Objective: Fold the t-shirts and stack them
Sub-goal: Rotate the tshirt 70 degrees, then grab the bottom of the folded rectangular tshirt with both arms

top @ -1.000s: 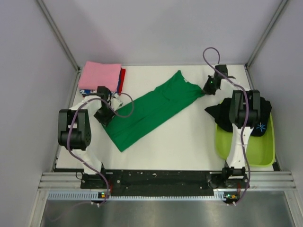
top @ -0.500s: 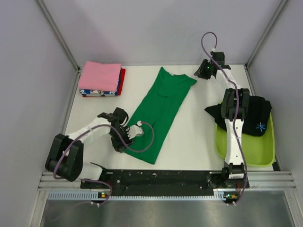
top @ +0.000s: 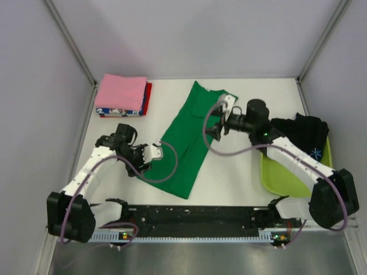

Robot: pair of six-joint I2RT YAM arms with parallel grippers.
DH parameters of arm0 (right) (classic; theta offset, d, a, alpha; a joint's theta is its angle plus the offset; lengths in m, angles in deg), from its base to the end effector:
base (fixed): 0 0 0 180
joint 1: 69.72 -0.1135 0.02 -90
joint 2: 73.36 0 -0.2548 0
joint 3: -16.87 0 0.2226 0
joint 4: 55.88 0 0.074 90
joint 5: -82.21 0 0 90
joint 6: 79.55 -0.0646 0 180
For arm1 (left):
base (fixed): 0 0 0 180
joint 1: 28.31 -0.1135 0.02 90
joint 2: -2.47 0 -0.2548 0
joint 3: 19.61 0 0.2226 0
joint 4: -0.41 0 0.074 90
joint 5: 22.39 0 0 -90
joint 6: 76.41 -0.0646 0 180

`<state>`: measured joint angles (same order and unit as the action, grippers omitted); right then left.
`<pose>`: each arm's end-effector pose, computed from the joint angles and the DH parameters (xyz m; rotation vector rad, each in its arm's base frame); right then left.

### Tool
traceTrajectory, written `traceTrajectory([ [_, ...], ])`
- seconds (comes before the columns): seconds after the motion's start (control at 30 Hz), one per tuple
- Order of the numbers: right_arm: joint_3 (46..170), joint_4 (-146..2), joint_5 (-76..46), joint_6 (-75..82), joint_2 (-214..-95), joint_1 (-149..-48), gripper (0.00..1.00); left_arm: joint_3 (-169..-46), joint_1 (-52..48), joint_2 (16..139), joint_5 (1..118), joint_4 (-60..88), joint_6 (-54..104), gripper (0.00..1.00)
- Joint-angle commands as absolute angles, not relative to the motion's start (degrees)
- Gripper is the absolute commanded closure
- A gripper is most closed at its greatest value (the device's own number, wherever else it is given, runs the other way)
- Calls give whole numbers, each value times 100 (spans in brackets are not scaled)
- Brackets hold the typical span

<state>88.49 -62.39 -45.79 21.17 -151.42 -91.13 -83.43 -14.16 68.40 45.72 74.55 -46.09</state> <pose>0.2743 0.1503 0.3098 -0.9408 1.5415 0.7263 0.1593 -0.0650 0.2078 1.7045 2.1621 -0.3624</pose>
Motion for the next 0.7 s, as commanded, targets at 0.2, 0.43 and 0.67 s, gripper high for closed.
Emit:
traceTrajectory([
  [0.2,7268,-7468,-3770,5308,-14806,-12920,23,-7930,-2005,7129,3923,7293,-7500,5],
  [0.43,7162,-6564,-2696,4754,-15755,-13967,35,-7103,-1750,7006,4353,6167,-7369,13],
  [0.67,7346,-6528,-2220,4438,-16388,-14065,43,-6751,-1566,7260,4731,5762,-7229,29],
])
